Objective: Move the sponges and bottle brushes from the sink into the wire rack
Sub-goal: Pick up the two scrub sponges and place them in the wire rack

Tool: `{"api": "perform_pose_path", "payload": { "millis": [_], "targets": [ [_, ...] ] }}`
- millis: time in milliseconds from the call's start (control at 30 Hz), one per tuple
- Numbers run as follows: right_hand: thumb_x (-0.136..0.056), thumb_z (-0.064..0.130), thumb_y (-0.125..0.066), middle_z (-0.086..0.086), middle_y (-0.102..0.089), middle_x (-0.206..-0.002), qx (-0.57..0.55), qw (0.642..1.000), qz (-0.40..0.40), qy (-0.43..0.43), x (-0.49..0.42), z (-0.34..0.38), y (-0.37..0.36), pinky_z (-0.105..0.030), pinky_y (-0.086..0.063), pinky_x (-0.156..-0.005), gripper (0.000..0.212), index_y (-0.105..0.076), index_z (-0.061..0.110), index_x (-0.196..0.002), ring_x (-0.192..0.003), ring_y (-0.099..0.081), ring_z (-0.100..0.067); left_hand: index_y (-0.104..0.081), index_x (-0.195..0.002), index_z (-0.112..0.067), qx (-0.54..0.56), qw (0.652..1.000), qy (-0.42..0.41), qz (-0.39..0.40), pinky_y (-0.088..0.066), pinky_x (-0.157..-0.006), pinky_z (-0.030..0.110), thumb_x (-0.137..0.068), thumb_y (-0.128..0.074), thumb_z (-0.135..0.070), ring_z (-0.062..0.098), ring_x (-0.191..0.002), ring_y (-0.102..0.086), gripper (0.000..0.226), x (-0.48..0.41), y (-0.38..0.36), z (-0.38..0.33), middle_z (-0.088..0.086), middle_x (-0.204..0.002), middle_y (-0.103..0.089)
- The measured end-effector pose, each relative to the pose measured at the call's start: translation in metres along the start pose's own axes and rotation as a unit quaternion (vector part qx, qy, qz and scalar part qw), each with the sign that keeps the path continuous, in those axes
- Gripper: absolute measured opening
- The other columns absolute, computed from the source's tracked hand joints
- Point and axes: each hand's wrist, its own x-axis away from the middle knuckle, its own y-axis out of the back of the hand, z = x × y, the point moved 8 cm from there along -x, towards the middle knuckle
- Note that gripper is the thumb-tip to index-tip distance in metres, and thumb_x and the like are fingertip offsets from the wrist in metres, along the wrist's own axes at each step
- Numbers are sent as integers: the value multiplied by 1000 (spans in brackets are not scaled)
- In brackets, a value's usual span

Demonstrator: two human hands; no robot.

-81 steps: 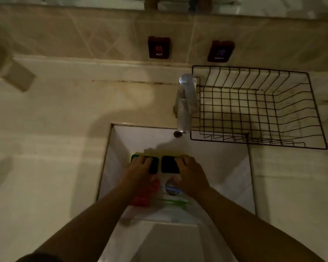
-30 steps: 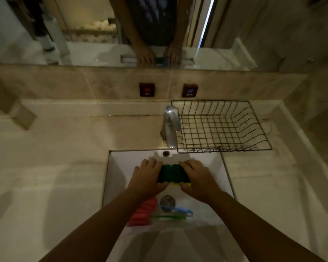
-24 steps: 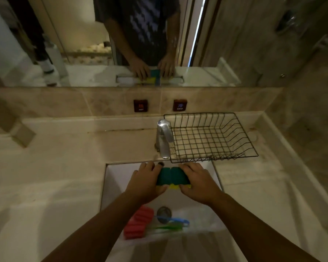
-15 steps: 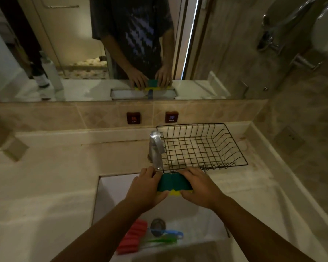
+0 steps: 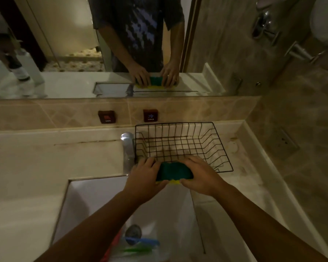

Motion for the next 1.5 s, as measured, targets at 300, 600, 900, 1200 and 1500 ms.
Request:
{"api": "perform_pose_path", "payload": {
  "millis": [300, 600, 900, 1200, 1500],
  "targets": [
    [-73, 38, -75, 5, -49, -125, -28, 1000, 7, -9, -45, -75, -2, -33, -45, -92, 66, -46, 32, -133, -111, -42, -13, -42, -139, -28, -23, 997, 61, 30, -46, -95, 41, -83, -64, -51, 21, -122, -40, 64, -75, -41, -5, -2, -133, -47],
    [-71, 37, -78, -2, -57, -114, -40, 999, 8, 0, -99, -112, -36, -38, -50, -84, 57, -54, 20, -119, -103, -53, -20, -42, -139, -25, -46, 989, 113, 90, -29, -114, 56, -83, -67, -41, 26, -134, -37, 63, -127, -85, 26, 1, -140, -44],
    [-68, 38, -79, -1, -52, -112, -18, 1000, -10, 13, -154, -133, -48, -34, -44, -79, 55, -49, 22, -111, -101, -48, -20, -36, -145, -24, -60, 986, 152, 44, -29, -111, 45, -86, -65, -39, 28, -133, -33, 68, -166, -89, 58, 1, -149, -37],
    [-68, 45, -69, 2, -62, -103, 39, 994, -91, 46, -169, -130, -46, -37, -40, -79, 47, -53, 22, -105, -105, -42, -20, -33, -148, -29, -44, 979, 196, 33, -28, -109, 44, -88, -64, -41, 25, -139, -28, 68, -178, -93, 76, -3, -151, -37],
    [-76, 53, -71, 1, -62, -109, 49, 990, -118, 57, -165, -127, -50, -43, -42, -85, 47, -56, 21, -106, -106, -51, -25, -34, -150, -22, -30, 984, 175, 29, -30, -114, 45, -94, -59, -27, 27, -142, -24, 61, -173, -103, 76, 3, -154, -33]
  ]
}}
